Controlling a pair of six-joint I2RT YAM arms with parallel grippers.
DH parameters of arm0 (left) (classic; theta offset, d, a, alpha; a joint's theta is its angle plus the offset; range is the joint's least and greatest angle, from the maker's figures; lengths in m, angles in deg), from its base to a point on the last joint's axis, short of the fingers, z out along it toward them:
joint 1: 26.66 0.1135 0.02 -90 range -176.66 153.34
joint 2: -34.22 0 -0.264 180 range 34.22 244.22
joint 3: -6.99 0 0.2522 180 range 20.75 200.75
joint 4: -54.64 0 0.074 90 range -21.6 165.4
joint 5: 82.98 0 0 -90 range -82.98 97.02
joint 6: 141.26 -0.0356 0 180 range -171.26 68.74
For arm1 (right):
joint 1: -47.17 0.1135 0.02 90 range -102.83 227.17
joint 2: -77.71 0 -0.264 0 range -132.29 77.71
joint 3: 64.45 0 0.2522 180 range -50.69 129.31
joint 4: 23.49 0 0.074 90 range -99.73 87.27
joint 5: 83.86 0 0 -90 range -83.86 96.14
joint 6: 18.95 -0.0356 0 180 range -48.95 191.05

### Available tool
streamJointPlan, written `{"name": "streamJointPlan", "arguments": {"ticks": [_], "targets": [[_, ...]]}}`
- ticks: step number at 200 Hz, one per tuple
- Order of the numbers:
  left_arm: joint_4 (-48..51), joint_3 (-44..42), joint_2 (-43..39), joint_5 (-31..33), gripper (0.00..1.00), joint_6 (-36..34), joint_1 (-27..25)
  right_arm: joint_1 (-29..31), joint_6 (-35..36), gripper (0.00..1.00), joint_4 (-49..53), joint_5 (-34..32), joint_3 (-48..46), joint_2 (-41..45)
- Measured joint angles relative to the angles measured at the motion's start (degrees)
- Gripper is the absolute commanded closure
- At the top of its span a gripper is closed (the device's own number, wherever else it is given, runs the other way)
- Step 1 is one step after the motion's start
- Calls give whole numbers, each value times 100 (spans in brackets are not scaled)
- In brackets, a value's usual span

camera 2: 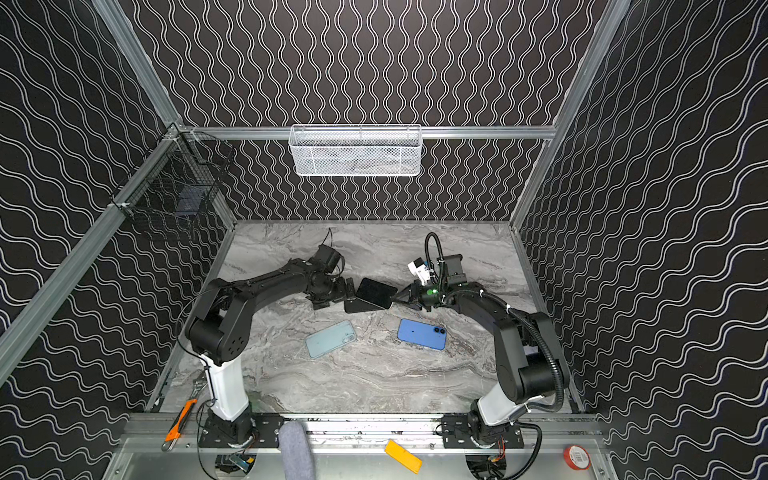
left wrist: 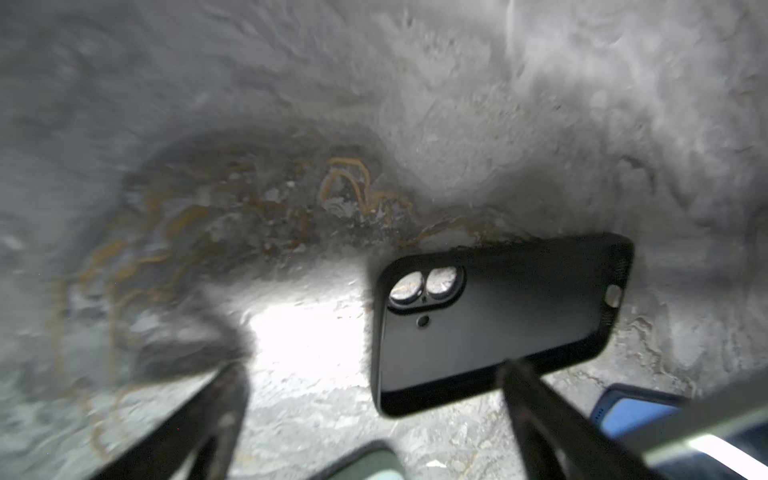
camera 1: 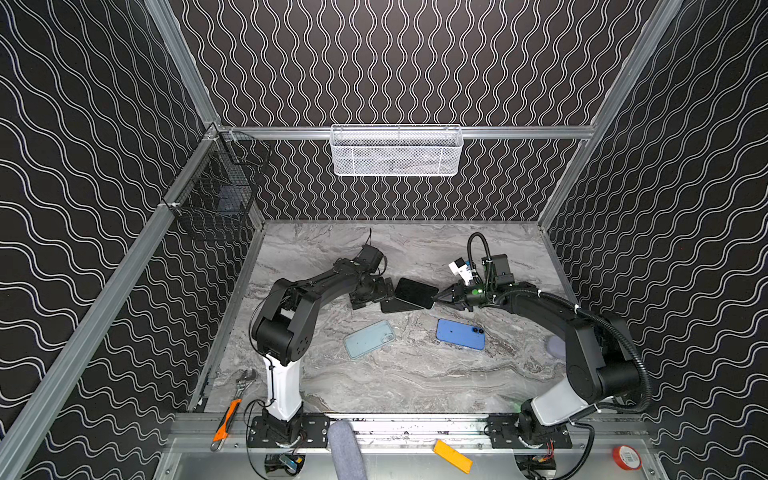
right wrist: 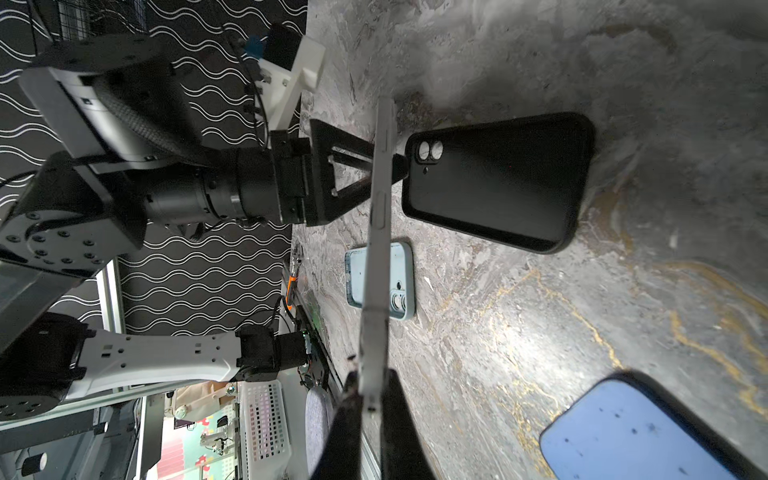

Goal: Put the phone into the phone case

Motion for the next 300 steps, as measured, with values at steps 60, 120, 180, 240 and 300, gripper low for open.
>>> {"name": "streamJointPlan", "arguments": {"ticks": [60, 120, 180, 240, 300], "targets": [[-37, -138, -907, 210, 1, -409, 225, 4, 726, 100, 1161, -13, 1141, -809], [-321, -579, -953, -208, 1, -387, 560, 35, 1816, 100, 2758, -96, 2800, -2155], [-640, -688, -881, -588, 1, -243, 570, 70, 3067, 100, 4677, -411, 4603, -2999], [-774, -756, -920, -697, 1, -240, 566, 66, 3598, 100, 5184, -240, 4350, -3263], [-994, -839, -688, -765, 1, -92, 555, 79, 3853, 100, 5449, 96, 4682, -3729]]}}
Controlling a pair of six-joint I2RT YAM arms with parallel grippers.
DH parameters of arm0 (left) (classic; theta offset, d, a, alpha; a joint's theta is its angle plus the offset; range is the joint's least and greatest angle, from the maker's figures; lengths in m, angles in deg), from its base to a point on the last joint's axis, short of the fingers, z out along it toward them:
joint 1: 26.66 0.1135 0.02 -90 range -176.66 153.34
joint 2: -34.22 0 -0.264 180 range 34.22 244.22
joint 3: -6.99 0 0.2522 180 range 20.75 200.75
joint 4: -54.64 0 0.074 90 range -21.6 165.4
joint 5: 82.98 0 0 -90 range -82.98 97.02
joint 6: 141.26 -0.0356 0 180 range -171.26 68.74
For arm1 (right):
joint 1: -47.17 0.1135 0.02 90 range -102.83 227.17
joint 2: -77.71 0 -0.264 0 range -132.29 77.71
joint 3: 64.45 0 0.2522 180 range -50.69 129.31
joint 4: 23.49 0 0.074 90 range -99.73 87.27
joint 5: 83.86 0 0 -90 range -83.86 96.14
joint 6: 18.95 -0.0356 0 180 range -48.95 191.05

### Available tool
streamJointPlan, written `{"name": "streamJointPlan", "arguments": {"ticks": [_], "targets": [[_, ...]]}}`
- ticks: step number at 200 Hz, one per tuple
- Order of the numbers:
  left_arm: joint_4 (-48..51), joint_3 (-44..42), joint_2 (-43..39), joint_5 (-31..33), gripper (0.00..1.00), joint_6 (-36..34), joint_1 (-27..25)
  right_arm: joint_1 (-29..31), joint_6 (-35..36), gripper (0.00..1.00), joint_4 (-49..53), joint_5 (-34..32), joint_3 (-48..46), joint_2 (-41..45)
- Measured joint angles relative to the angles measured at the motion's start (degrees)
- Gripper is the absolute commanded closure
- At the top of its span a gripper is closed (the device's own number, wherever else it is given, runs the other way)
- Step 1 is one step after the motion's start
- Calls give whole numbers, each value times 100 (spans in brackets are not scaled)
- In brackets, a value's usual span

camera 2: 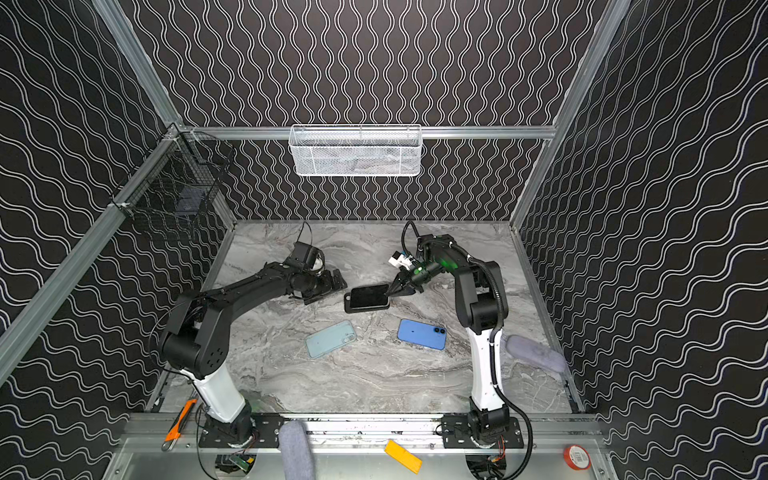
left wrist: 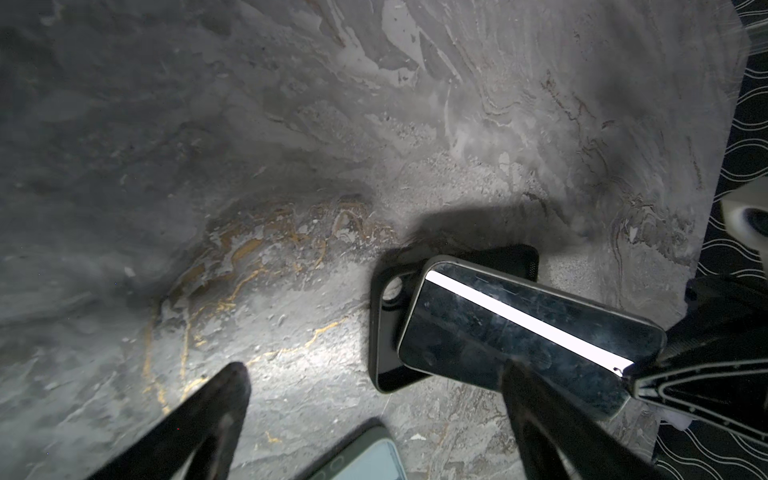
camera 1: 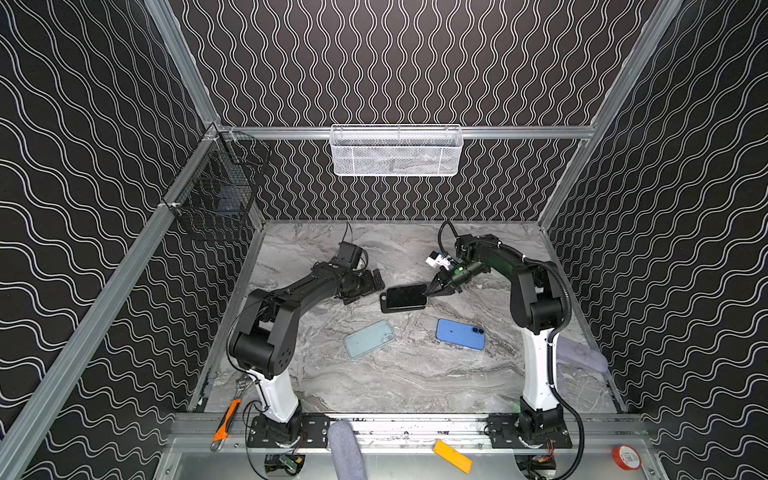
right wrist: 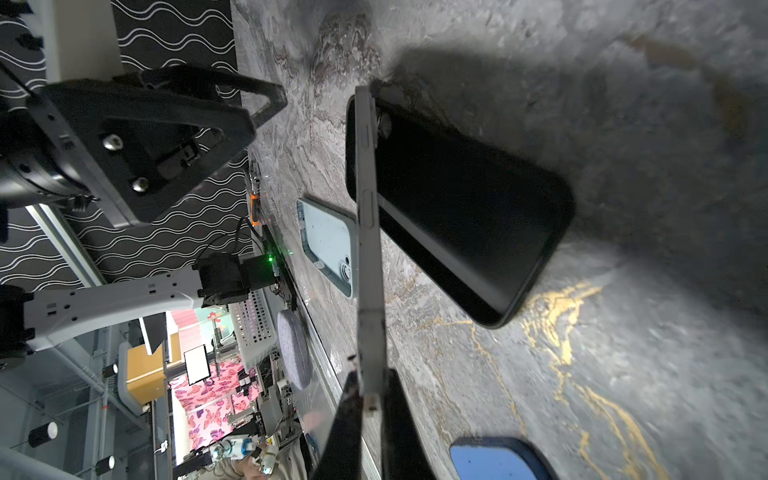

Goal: Put the phone into the phone case

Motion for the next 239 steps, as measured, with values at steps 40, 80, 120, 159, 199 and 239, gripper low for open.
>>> {"name": "streamJointPlan", "arguments": {"ticks": [40, 80, 120, 159, 199, 239], "targets": [[-96, 7, 136, -61, 1, 39, -17, -2, 48, 100, 57, 122, -42, -31], [-181, 50, 245, -57, 2, 142, -118, 66, 61, 100, 144, 208, 55, -205], [-238, 116, 343, 33, 3, 168, -286, 129, 39, 100, 175, 181, 181, -323], [-319, 90, 365, 103, 11, 177, -367, 144, -105, 100, 170, 0, 258, -273], [-348, 26, 365, 210, 29, 284, -372, 146, -258, 87, 138, -157, 299, -254], [-374, 26, 372, 221, 36, 299, -387, 149, -562, 78, -107, -634, 245, -188]]}}
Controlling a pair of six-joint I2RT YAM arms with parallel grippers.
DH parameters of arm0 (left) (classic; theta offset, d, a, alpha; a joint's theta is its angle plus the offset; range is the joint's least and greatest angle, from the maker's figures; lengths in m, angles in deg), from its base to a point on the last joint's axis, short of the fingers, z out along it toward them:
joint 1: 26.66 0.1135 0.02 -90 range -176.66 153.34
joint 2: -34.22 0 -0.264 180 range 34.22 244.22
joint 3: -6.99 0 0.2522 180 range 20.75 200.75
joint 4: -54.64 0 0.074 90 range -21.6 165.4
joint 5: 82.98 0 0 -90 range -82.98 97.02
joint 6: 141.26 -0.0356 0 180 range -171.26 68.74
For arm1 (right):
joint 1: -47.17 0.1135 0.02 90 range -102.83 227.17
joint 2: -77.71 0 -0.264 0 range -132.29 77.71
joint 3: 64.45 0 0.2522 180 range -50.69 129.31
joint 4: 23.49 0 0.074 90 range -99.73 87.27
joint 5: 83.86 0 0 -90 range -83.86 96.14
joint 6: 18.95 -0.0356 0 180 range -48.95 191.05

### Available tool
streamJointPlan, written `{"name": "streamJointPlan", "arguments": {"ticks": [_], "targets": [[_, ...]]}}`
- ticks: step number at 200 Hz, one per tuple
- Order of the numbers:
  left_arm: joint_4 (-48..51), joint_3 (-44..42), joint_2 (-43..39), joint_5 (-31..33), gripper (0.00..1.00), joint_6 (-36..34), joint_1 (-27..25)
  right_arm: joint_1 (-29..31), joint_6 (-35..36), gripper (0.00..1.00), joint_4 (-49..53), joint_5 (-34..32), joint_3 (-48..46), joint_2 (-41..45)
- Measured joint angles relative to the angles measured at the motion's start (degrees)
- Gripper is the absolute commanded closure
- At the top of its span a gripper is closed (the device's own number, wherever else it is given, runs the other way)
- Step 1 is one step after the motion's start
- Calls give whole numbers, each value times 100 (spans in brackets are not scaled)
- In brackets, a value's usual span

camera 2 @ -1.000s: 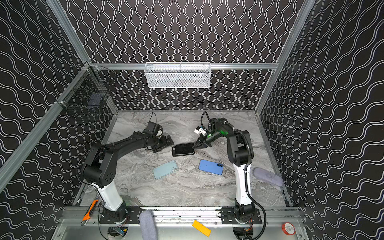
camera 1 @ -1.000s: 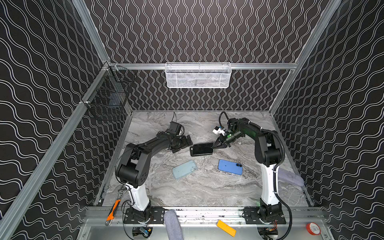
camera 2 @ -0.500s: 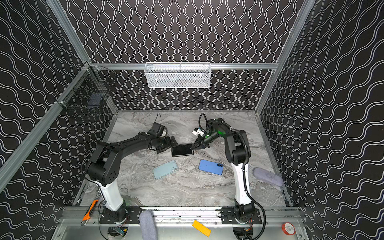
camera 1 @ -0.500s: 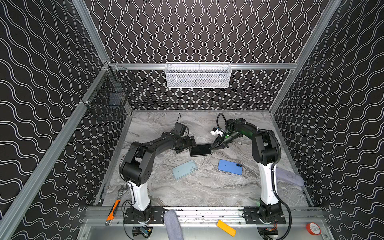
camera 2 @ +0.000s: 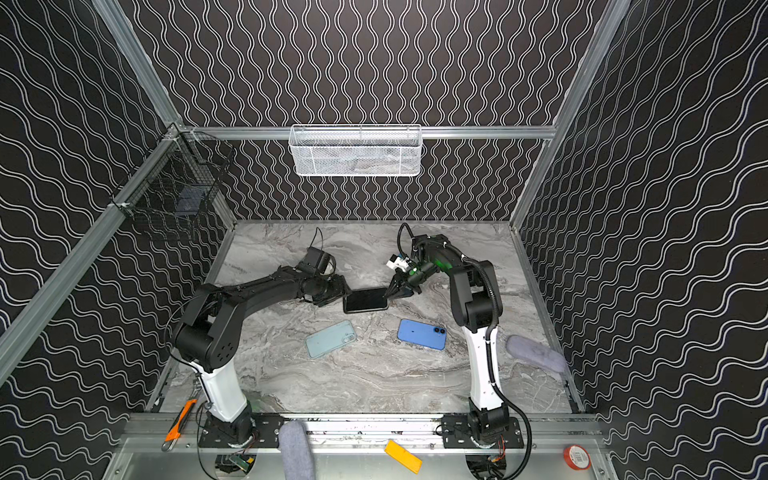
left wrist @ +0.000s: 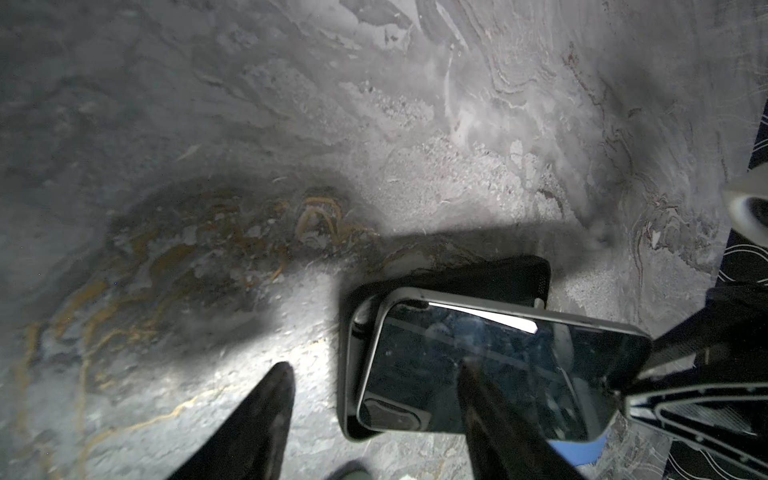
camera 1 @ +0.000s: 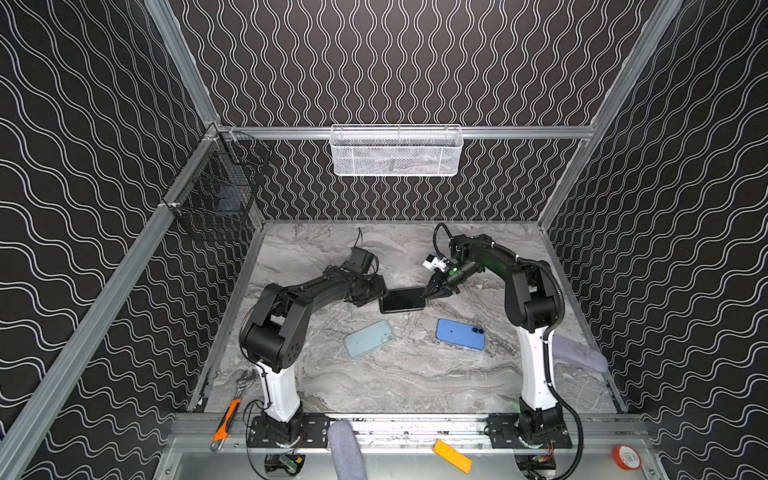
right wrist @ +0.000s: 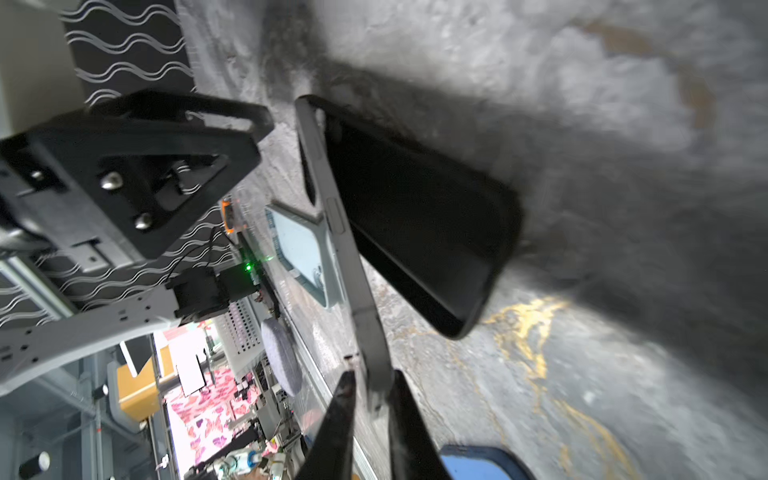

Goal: Put the phone into the phone case

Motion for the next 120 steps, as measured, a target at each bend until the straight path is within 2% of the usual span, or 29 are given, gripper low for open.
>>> {"name": "streamJointPlan", "arguments": {"ticks": [69, 91, 120], "targets": [[-17, -20, 2, 57, 37, 2, -15, 37, -621, 76, -883, -319, -269, 223], [-15, -20, 0, 101, 38, 2, -15, 57, -809, 69, -1110, -409, -391, 321], [7, -46, -33, 127, 44, 0, -15, 50, -1043, 60, -1545, -533, -778, 713]]}}
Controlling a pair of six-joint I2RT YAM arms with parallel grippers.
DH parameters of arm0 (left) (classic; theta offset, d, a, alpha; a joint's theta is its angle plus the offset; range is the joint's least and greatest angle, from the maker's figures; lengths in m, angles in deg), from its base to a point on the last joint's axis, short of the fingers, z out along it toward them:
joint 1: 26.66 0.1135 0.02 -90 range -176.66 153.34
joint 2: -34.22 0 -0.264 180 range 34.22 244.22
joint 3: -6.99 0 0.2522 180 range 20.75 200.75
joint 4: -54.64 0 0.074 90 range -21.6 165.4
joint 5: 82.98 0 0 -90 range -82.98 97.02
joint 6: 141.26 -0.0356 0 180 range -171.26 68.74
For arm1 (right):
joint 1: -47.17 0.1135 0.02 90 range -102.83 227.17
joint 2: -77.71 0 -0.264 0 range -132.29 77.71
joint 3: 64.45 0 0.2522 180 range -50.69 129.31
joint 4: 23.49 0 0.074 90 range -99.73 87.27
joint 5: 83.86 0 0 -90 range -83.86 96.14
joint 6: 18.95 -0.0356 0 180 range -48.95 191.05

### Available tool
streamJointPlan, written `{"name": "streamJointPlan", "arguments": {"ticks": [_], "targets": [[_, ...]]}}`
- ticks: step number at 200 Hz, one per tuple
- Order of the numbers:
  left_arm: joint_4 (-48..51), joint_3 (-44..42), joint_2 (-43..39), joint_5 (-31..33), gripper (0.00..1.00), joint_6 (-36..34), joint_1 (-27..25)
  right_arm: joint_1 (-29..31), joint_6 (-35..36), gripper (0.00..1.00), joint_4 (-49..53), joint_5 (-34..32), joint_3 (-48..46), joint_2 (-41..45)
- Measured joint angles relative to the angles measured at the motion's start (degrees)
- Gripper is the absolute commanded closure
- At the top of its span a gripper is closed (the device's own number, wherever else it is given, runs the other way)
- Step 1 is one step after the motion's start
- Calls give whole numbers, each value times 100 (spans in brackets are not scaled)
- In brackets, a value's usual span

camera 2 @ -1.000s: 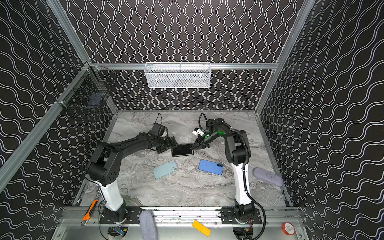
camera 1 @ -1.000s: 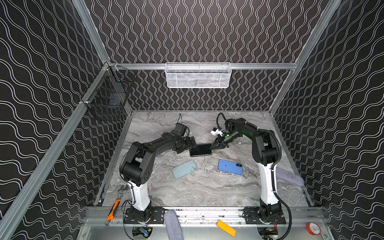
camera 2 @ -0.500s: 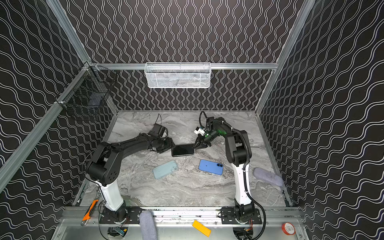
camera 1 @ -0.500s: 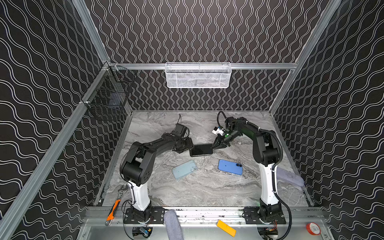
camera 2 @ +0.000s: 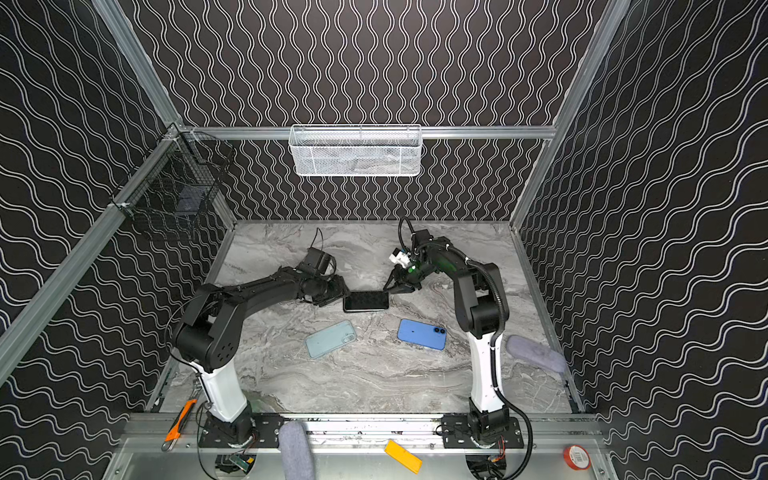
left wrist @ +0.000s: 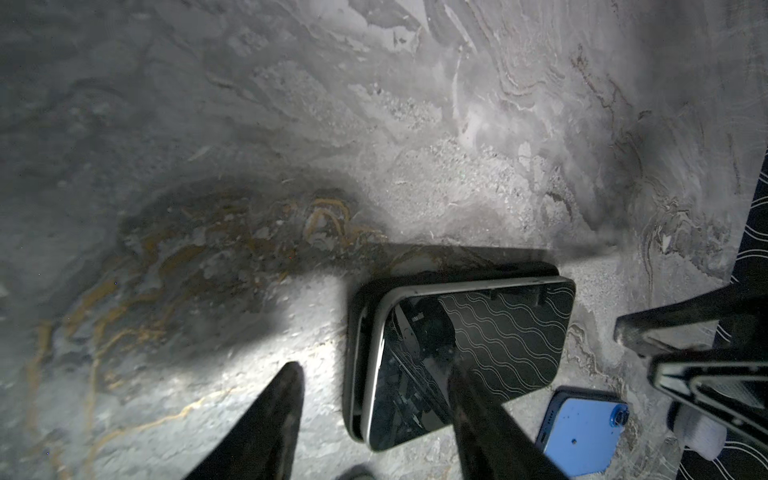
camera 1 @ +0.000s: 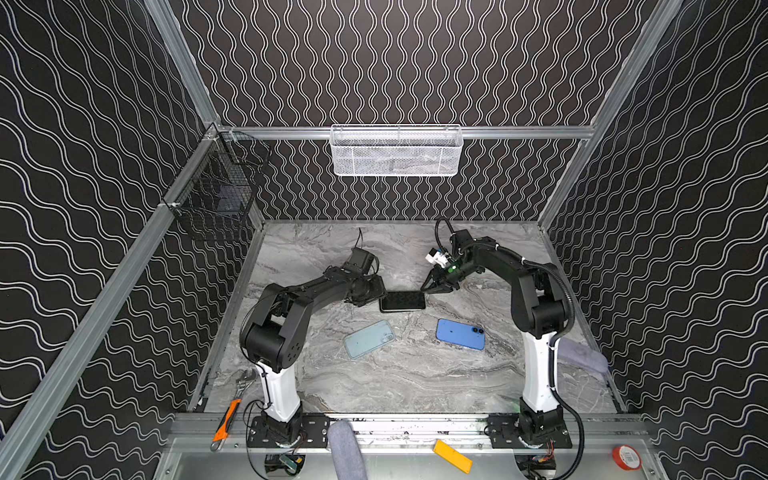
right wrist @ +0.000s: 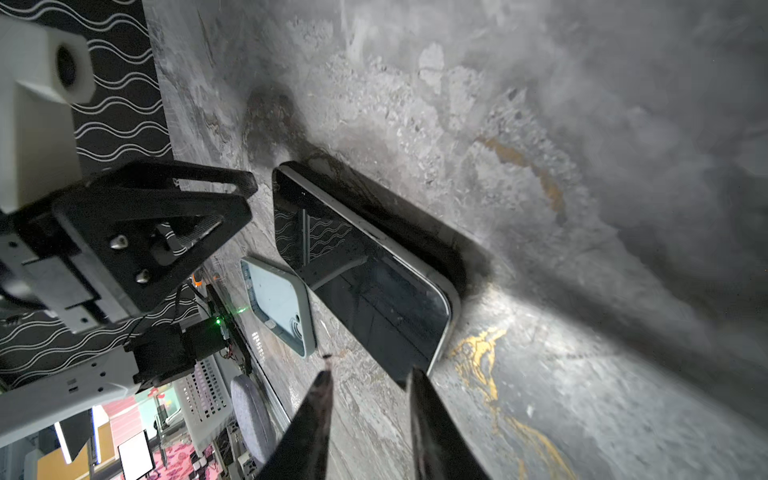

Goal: Put the phone into the phone case

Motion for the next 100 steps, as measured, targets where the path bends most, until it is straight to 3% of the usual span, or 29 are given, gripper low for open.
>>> {"name": "streamJointPlan", "arguments": {"ticks": [39, 100], "targets": [[177, -13, -210, 164, 45, -33, -2, -4, -328, 51, -557, -186, -678, 538], [446, 157, 118, 509, 44, -175, -214, -9, -761, 49, -1093, -330, -1276, 719]]}}
